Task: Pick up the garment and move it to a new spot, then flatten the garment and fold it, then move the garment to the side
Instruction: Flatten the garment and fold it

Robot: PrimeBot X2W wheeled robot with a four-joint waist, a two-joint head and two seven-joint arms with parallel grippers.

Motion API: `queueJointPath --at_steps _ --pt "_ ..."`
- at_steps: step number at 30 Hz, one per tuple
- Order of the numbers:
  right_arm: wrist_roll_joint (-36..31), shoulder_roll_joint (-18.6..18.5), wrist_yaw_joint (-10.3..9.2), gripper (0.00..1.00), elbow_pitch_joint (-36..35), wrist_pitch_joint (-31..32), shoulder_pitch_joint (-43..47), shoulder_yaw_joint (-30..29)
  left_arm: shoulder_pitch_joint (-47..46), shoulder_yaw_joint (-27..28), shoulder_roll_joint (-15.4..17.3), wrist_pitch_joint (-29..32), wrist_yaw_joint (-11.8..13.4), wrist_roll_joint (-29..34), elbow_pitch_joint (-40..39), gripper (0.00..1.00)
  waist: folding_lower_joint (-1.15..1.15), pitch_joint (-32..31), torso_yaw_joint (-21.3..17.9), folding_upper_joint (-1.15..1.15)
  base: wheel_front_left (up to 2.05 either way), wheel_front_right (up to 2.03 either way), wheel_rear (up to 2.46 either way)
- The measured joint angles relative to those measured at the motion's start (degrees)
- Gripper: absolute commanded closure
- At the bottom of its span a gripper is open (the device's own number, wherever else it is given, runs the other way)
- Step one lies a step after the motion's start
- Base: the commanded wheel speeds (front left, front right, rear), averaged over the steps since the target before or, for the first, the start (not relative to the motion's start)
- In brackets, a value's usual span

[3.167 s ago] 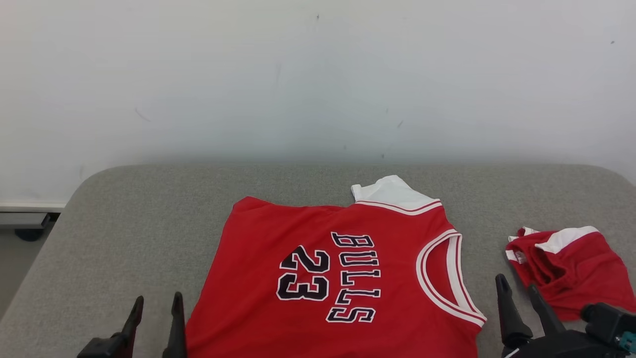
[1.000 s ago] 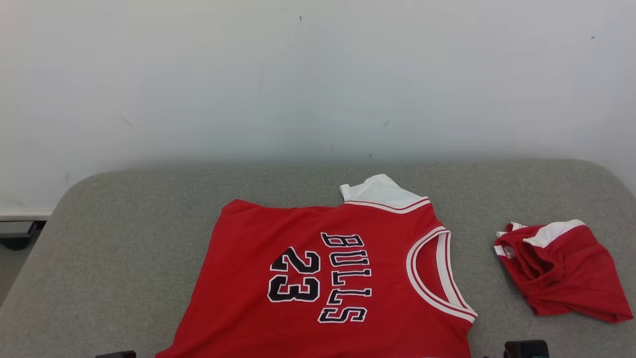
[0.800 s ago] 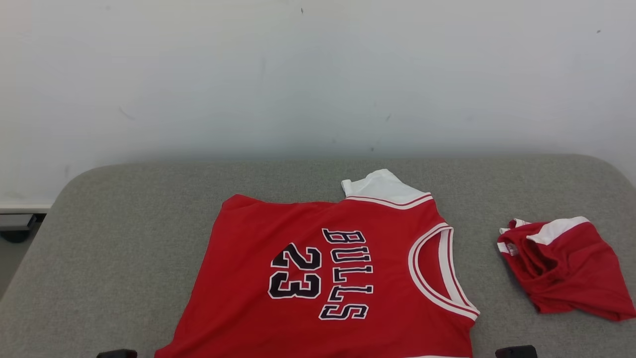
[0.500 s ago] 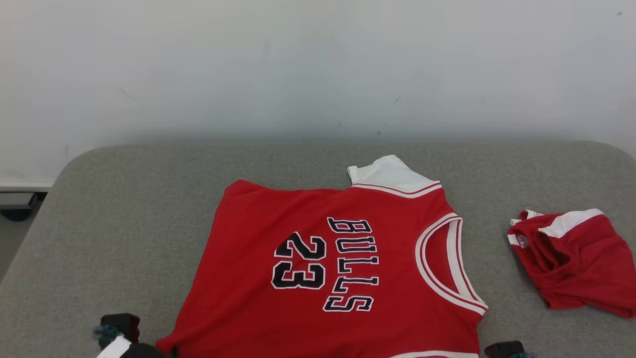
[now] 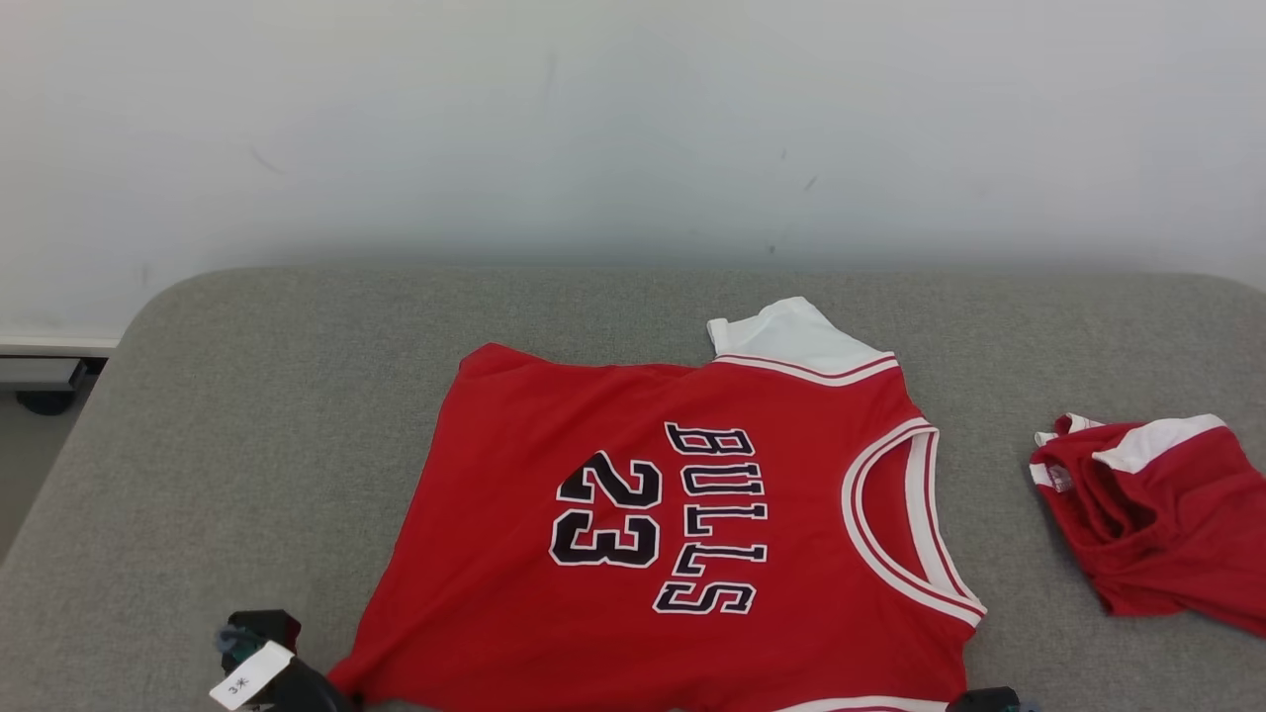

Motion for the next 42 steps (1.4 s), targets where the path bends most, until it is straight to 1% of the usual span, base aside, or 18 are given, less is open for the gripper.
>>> queueJointPath --at_steps 5,6,7,8,9,10,12,13,15,20,23,27,29,30,36,42 --pt "-0.1 0.5 0.0 0.0 0.4 0.9 -0.8 0.5 -2.0 -0.1 0.3 0.0 -1.0 0.0 1.6 0.0 0.0 0.5 -0.1 0.0 0.0 0.0 0.0" --pt "-0.1 0.7 0.0 0.0 0.4 0.9 -0.8 0.5 -2.2 -0.1 0.3 0.0 -1.5 0.0 2.2 0.34 -0.01 0.6 -0.1 0.0 0.0 0.0 0.0" --pt "-0.1 0.8 0.0 0.0 0.4 1.0 -0.8 0.4 -2.4 -0.2 0.1 0.0 -1.5 -0.1 2.4 0.56 -0.01 0.6 -0.2 0.0 0.0 0.0 0.0" --pt "-0.1 0.8 0.0 0.4 0.4 1.3 -0.8 0.5 -2.6 -0.4 0.0 0.0 -2.1 -0.2 2.5 0.97 -0.01 0.7 -0.2 0.0 0.0 0.0 0.0" --pt "-0.1 0.8 0.0 0.67 0.4 1.4 -0.8 0.4 -2.8 -0.4 -0.3 -0.1 -2.5 -0.4 2.6 1.0 -0.01 0.7 -0.2 0.0 0.0 0.0 0.0" --pt "-0.1 0.8 0.0 0.84 0.5 1.4 -0.8 0.3 -2.9 -0.4 -0.7 -0.4 -2.5 -0.5 2.6 1.0 -0.01 0.8 -0.2 0.0 0.0 0.0 0.0" --pt "-0.1 0.8 0.0 0.93 0.6 1.5 -0.8 0.2 -2.9 -0.6 -1.4 -0.6 -3.1 -0.5 2.8 1.0 -0.01 0.9 -0.2 0.0 0.0 0.0 0.0" --pt "-0.1 0.8 0.0 1.0 0.6 1.5 -0.8 0.2 -2.9 -0.6 -1.6 -0.9 -3.1 -0.7 2.8 1.0 -0.01 0.9 -0.2 0.0 0.0 0.0 0.0" --pt "-0.1 0.8 0.0 1.0 0.6 1.9 -0.8 0.3 -2.9 -0.7 -1.8 -1.1 -3.6 -0.9 2.8 1.0 -0.01 1.0 -0.1 0.0 0.0 0.0 0.0" --pt "0.0 0.6 0.0 1.0 -0.2 2.1 -0.3 -0.3 -3.1 -1.5 -1.9 -2.0 -3.5 -0.8 2.6 1.0 -0.01 1.2 0.2 0.0 0.0 0.0 0.0" --pt "1.7 0.6 0.22 1.0 -1.4 2.5 0.1 -1.2 -3.9 -2.0 -2.7 -2.6 -3.5 -0.7 2.5 1.0 -0.01 1.4 0.8 0.0 0.0 0.0 0.0" --pt "7.3 0.9 1.82 1.0 -5.5 3.2 2.7 -3.1 -4.1 -1.8 -2.6 -3.8 -3.5 -0.3 1.3 1.0 -0.01 1.4 1.6 0.0 0.0 0.0 0.0" --pt "9.0 1.0 2.67 1.0 -8.1 3.5 3.0 -3.9 -4.1 -1.7 -2.4 -4.7 -3.4 -0.3 0.4 1.0 0.0 1.3 1.7 0.0 0.0 0.0 0.0" --pt "9.0 1.0 2.67 1.0 -8.1 3.5 3.0 -3.9 -4.1 -1.7 -2.4 -4.7 -3.4 -0.3 0.4 1.0 0.0 1.3 1.7 0.0 0.0 0.0 0.0" --pt "11.9 -0.2 3.79 1.0 -14.5 4.6 3.4 -6.4 -3.7 -1.1 -2.7 -6.6 -2.3 0.1 -3.0 1.0 0.0 0.8 1.8 0.0 0.0 0.0 0.0" --pt "15.3 0.3 4.05 1.0 -19.1 5.5 5.4 -8.0 -3.7 0.2 -2.9 -8.2 -1.1 0.1 -6.5 1.0 0.0 0.5 1.6 0.0 0.0 0.0 0.0"
